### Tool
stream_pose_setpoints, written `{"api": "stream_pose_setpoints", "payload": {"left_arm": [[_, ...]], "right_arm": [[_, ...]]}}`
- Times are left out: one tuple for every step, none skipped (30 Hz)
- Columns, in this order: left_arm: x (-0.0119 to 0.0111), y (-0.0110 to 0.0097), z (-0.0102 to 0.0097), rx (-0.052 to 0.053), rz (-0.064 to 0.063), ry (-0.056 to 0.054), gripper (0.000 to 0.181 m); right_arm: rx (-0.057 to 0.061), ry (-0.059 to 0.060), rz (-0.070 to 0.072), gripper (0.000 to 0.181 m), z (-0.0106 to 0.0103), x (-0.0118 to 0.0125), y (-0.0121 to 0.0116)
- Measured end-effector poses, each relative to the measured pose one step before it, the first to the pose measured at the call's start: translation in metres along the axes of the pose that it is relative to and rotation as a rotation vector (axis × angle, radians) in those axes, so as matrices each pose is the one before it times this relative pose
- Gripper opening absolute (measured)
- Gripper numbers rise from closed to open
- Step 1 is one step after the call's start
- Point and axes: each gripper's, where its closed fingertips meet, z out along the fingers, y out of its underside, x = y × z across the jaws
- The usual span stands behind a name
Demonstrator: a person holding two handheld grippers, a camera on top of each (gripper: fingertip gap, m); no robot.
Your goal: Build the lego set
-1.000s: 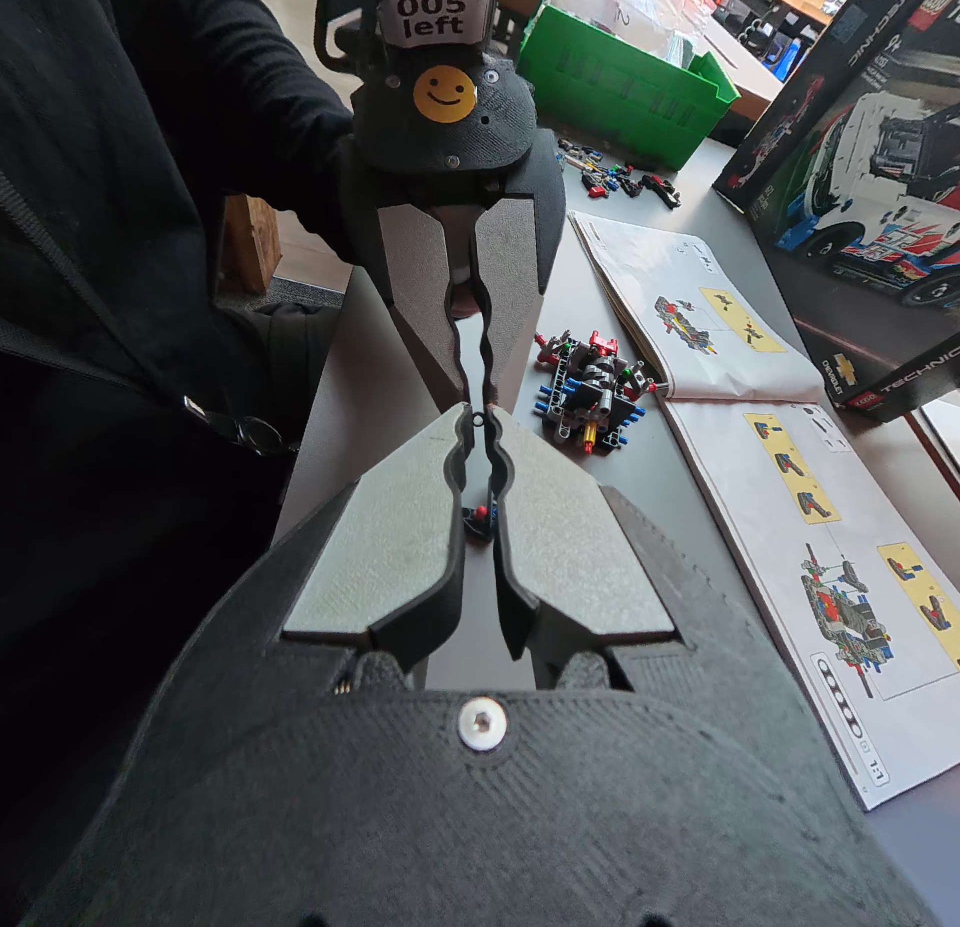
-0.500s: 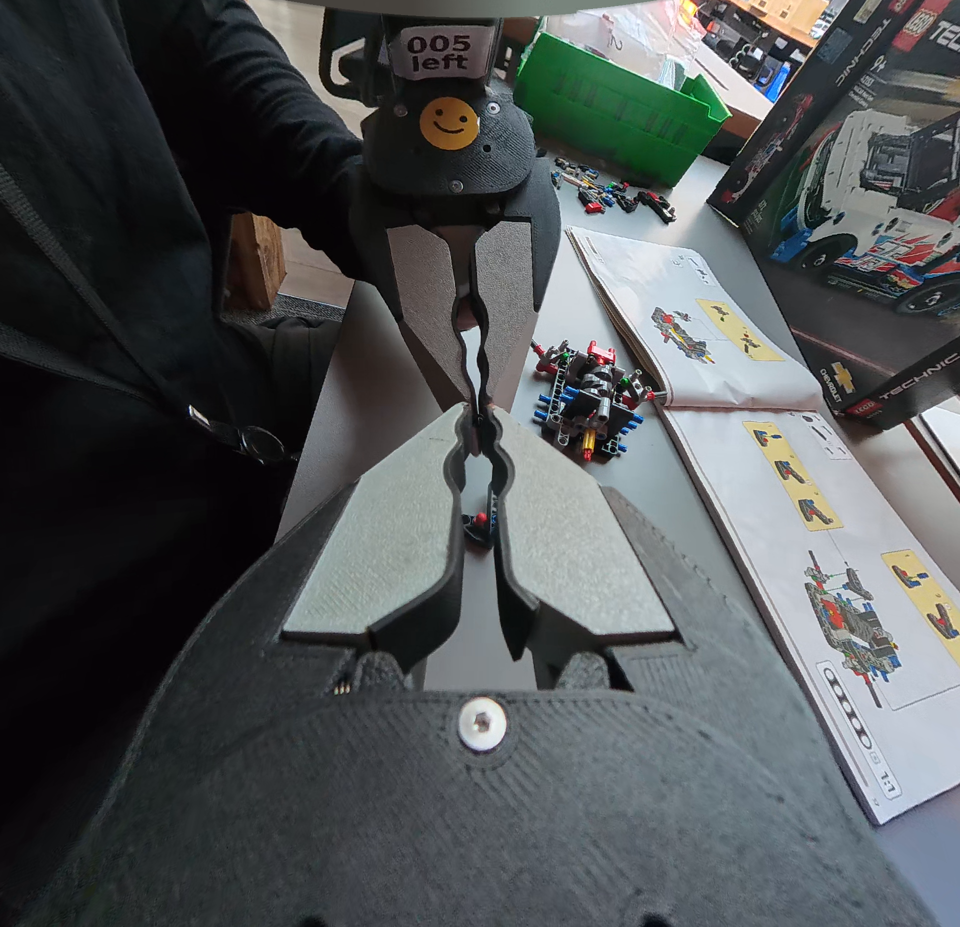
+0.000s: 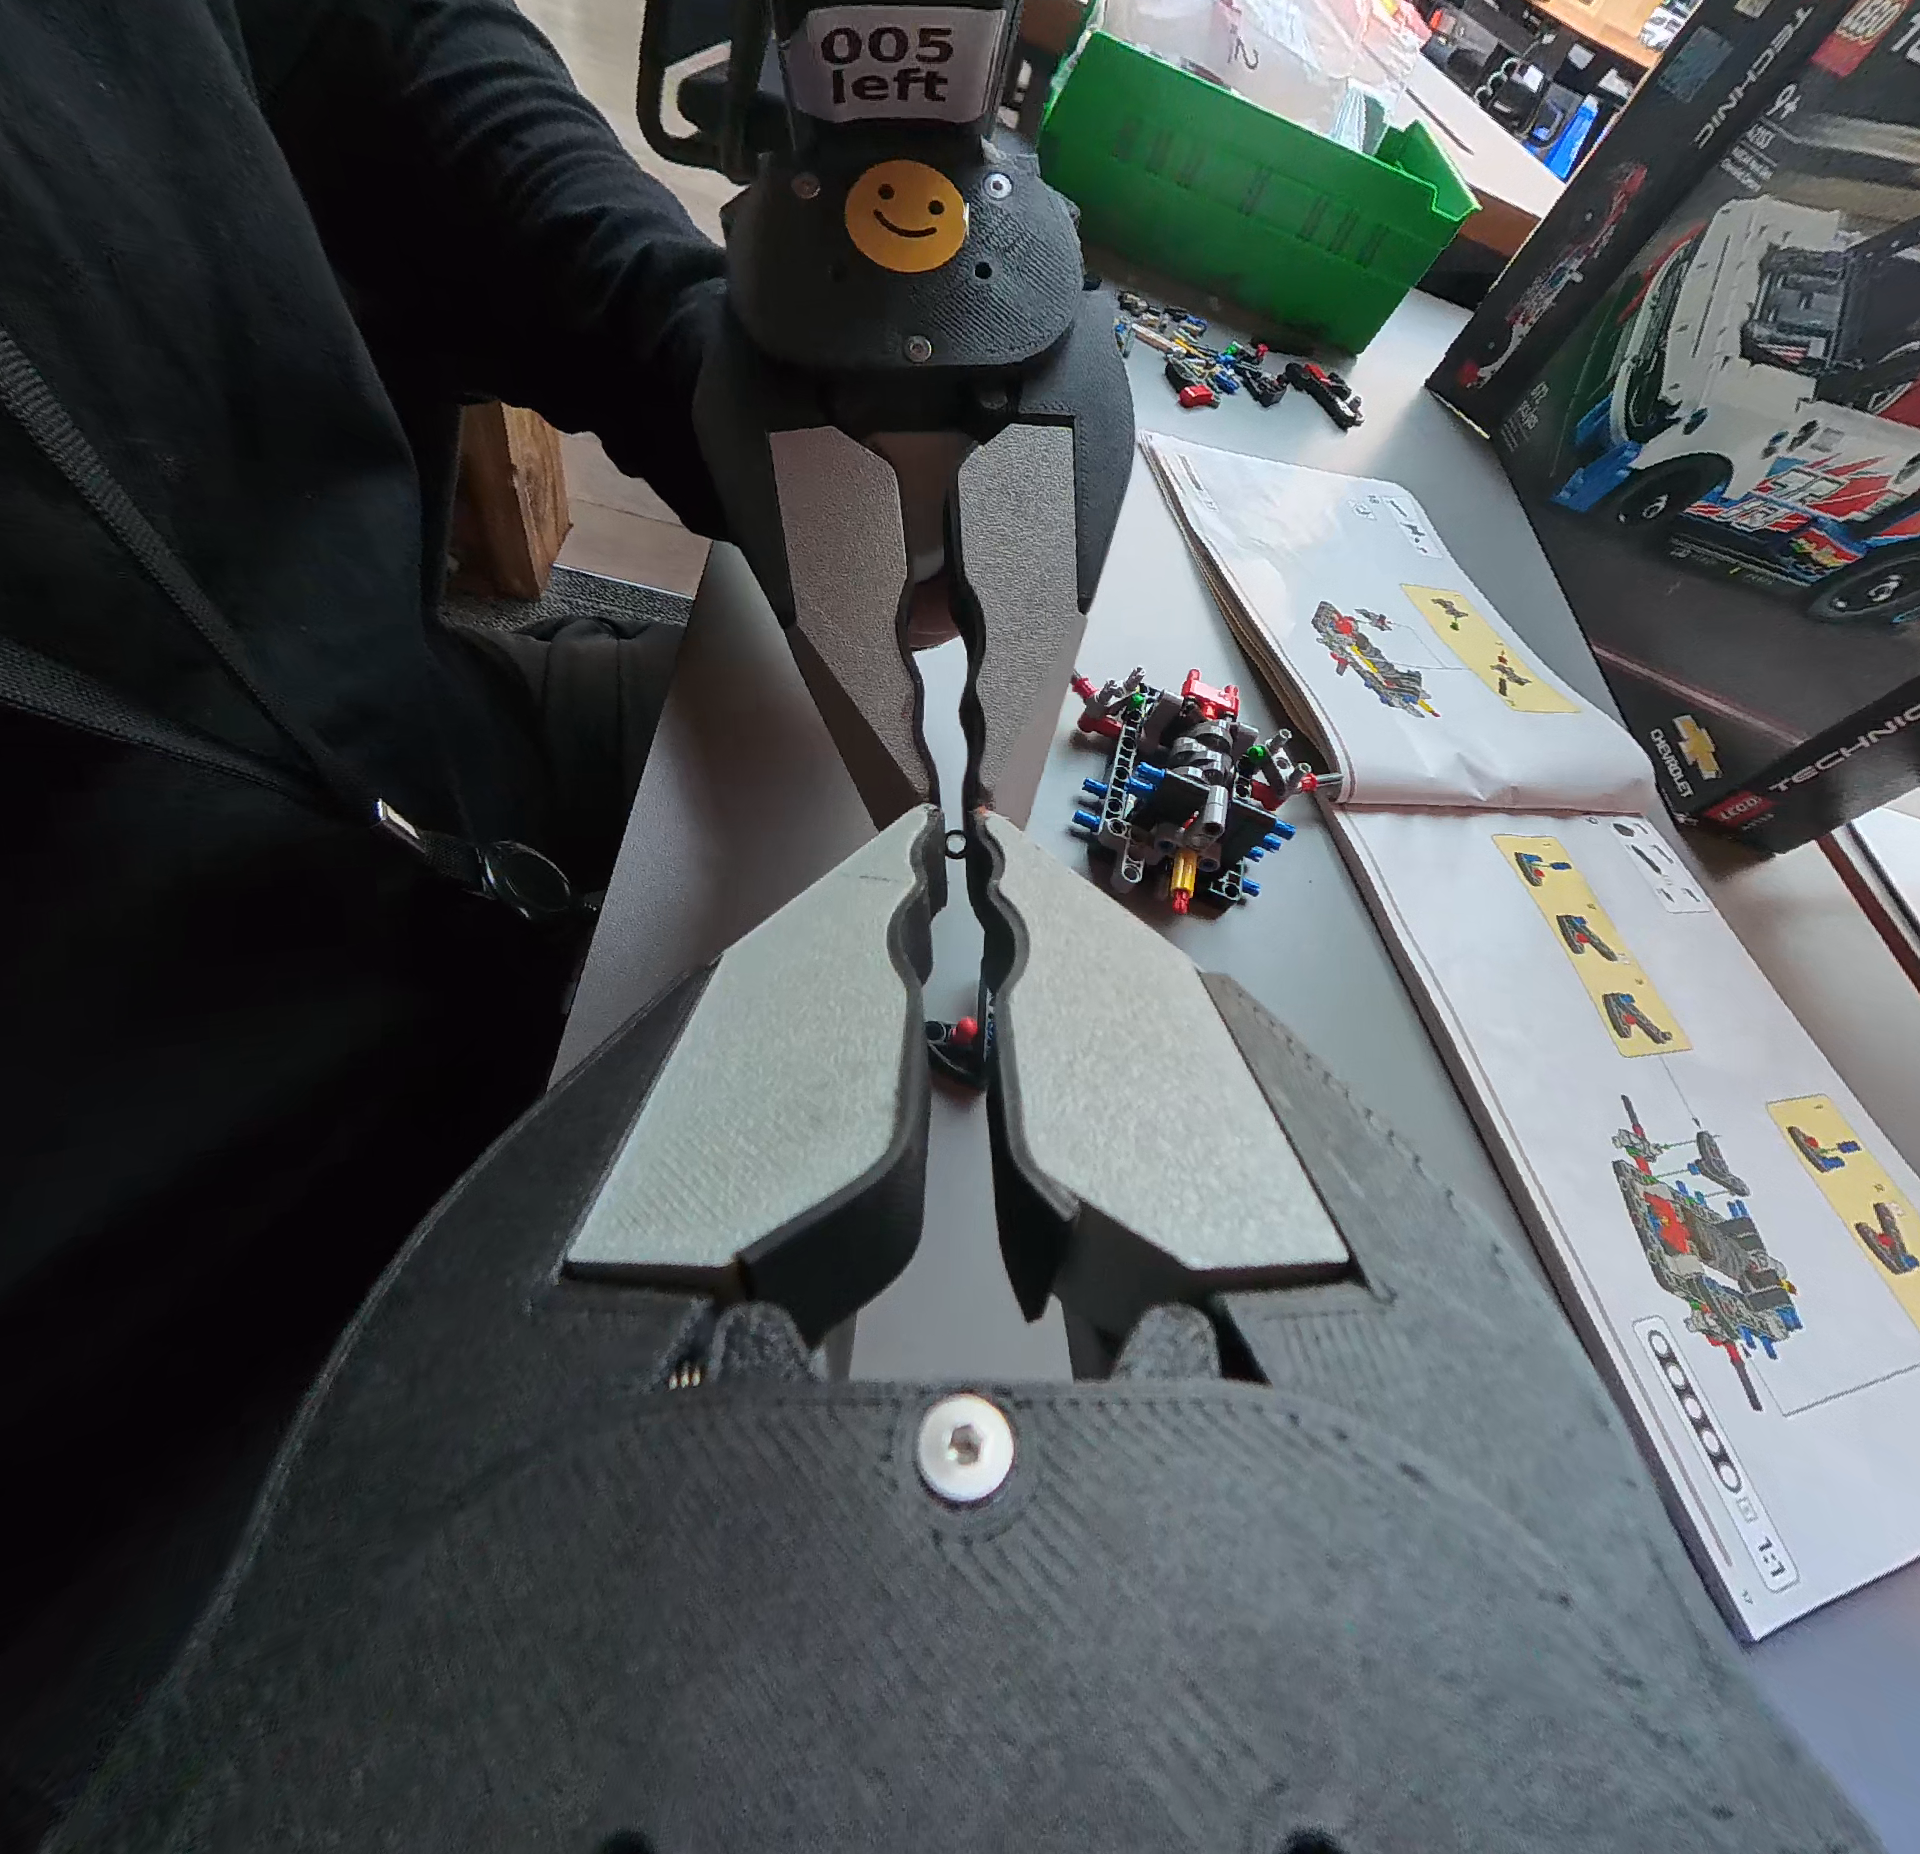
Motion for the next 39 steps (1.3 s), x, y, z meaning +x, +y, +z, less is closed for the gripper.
{"api": "stream_pose_setpoints", "payload": {"left_arm": [[0.00011,-0.00004,-0.00017,-0.0024,0.0039,-0.0013,0.001],[-0.00005,-0.00009,-0.00026,-0.001,0.0032,-0.0012,0.001],[-0.00018,-0.00003,-0.00037,0.0002,0.0024,-0.0019,0.001],[-0.00042,-0.00022,-0.00047,0.0016,0.0023,-0.0029,0.001],[-0.00019,-0.00007,-0.00007,0.0008,0.0008,-0.0013,0.001],[-0.00018,0.00053,0.0001,-0.0028,-0.0019,-0.001,0.001],[-0.00081,0.00048,0.0001,-0.0012,-0.0007,-0.0045,0.0],[-0.00015,0.00006,0.00003,0.0038,-0.0003,-0.0004,0.0],[0.00041,-0.00008,0.00002,0.002,-0.0046,0.0043,0.0],[-0.00041,-0.00009,-0.00011,0.0011,-0.0053,0.0,0.0],[0.00007,-0.00008,-0.00003,0.002,-0.0026,0.0022,0.001],[0.00026,0.0002,0.00015,-0.0017,-0.0023,0.0029,0.0],[0.00009,-0.00014,0.00007,0.001,-0.0003,0.0005,0.0],[0.00048,-0.00037,0.00007,0.0013,0.0008,0.0015,0.0],[0.00057,-0.00016,0.00015,0.0001,0.0009,0.0024,0.0],[0.00013,0.00003,0.00009,-0.0006,0.0023,-0.0008,0.001],[-0.0002,-0.00015,-0.00007,0.001,0.0019,-0.0023,0.001],[-0.00017,-0.00023,-0.00012,0.0014,-0.002,0.0002,0.001],[-0.00027,-0.00015,-0.00028,0.0018,-0.0029,0.0006,0.0],[-0.00019,-0.00015,-0.00014,0.0018,-0.0011,0.0007,0.0],[0.00005,-0.00009,-0.0001,0.0007,-0.0014,0.0011,0.0],[0.00054,-0.0002,0.00016,0.0011,-0.0009,0.0031,0.0],[0.00031,-0.00027,0.00017,0.0003,-0.0002,0.0007,0.001],[-0.00011,0.00005,0.0001,-0.0014,0.0016,-0.0015,0.001],[0.00004,0.00008,0.00007,-0.0012,0.0005,-0.0001,0.001],[0.00001,0.00005,0.00011,0.0,-0.0031,0.0013,0.001],[0.0001,0.00067,0.00006,-0.0012,-0.0053,0.0047,0.001],[-0.00073,0.00193,-0.00001,-0.0079,-0.0066,0.003,0.001],[-0.00198,0.00591,-0.00016,-0.0309,-0.0098,0.0036,0.002],[-0.0039,0.00863,-0.0001,-0.0429,-0.0142,-0.0043,0.008],[-0.00416,0.00959,0.00003,-0.0416,-0.0186,-0.0041,0.012],[-0.00441,0.01107,0.00053,-0.0473,-0.0252,-0.0064,0.014],[-0.0033,0.0108,0.00144,-0.0448,-0.0253,-0.0024,0.017],[-0.00129,0.00833,0.00181,-0.0333,-0.0243,0.0063,0.022],[-0.00005,0.00497,0.00143,-0.0146,-0.0207,0.009,0.023],[0.00037,0.00351,0.00171,-0.011,-0.0146,0.01,0.023],[-0.00033,0.00326,0.00207,-0.0156,-0.0094,0.0054,0.023],[-0.00115,0.00277,0.00255,-0.017,-0.0037,0.0018,0.023],[-0.00093,0.00263,0.00301,-0.018,-0.0012,0.0041,0.023]], "right_arm": [[0.002,-0.0011,0.0,0.001,-0.00002,-0.00015,-0.0001],[0.002,-0.0001,0.0001,0.001,-0.00002,-0.00001,-0.0001],[0.0018,0.0007,0.0,0.001,0.00002,0.00016,-0.00019],[0.0031,0.0014,-0.0008,0.001,0.00005,0.0001,-0.00041],[0.0032,0.0022,-0.0026,0.001,0.00002,0.00019,-0.00034],[0.0005,0.0018,-0.0025,0.001,0.00031,0.00016,0.00018],[-0.0001,0.0022,0.0024,0.001,0.00035,0.00048,0.00042],[0.0031,0.0023,0.0043,0.001,0.0,0.00061,0.00018],[0.0072,0.0002,0.0026,0.002,-0.0002,0.00017,-0.00051],[0.0056,-0.0056,0.0021,0.002,-0.00038,-0.00065,-0.0005],[0.0016,-0.0025,0.0026,0.003,-0.00034,-0.00017,-0.00027],[0.0016,0.0013,-0.0004,0.003,-0.00025,0.00027,-0.00029],[0.0007,0.0008,-0.0022,0.002,-0.00008,0.0001,-0.00032],[-0.0025,-0.0005,-0.0018,0.002,0.00015,-0.00013,0.00017],[-0.0043,-0.0011,-0.0021,0.002,0.00043,-0.00028,0.00056],[-0.0031,0.0,-0.0019,0.002,0.00031,-0.00028,0.00065],[-0.0013,-0.0016,-0.0016,0.003,0.00022,-0.0004,0.00053],[-0.0008,-0.0031,0.0002,0.003,0.00016,-0.00044,0.00047],[0.0007,-0.0007,0.0027,0.004,-0.00003,0.00006,0.00038],[0.0023,-0.0015,0.0024,0.004,0.00001,0.00001,-0.00003],[0.0005,-0.0015,0.0022,0.003,-0.00014,-0.00003,0.0001],[-0.0002,0.0018,0.001,0.002,-0.00004,0.00046,-0.0001],[0.0011,0.0003,-0.0015,0.002,-0.00008,0.00001,-0.00047],[-0.0003,-0.0011,0.0,0.002,0.0002,-0.0001,-0.00026],[-0.0009,-0.0003,-0.0005,0.002,0.0001,-0.00002,-0.00006],[-0.0014,0.0008,-0.0012,0.001,0.00014,0.00013,0.00019],[-0.0051,0.0,-0.0007,0.001,0.00011,0.00008,0.00087],[-0.0135,0.0041,0.0026,0.001,0.00031,0.00111,0.00213],[-0.0132,0.0094,0.0068,0.001,0.00054,0.00213,0.00261],[-0.0038,0.0062,0.01,0.001,0.00013,0.00212,0.00185],[-0.0036,-0.0001,0.0197,0.001,0.00013,0.00215,0.00215],[-0.0104,-0.0001,0.0288,0.001,0.00053,0.00282,0.00343],[-0.0151,0.0003,0.0313,0.001,0.0012,0.00333,0.00463],[-0.0189,-0.0021,0.0312,0.001,0.002,0.00295,0.00521],[-0.0128,-0.0033,0.0252,0.001,0.00214,0.00225,0.004],[-0.0052,-0.0036,0.0199,0.001,0.00231,0.00188,0.00276],[-0.0088,-0.0059,0.0228,0.001,0.00246,0.00175,0.00277],[-0.0062,-0.0087,0.0231,0.001,0.0023,0.0017,0.00204],[0.0017,-0.0136,0.0241,0.001,0.00208,0.00109,0.00074]]}}
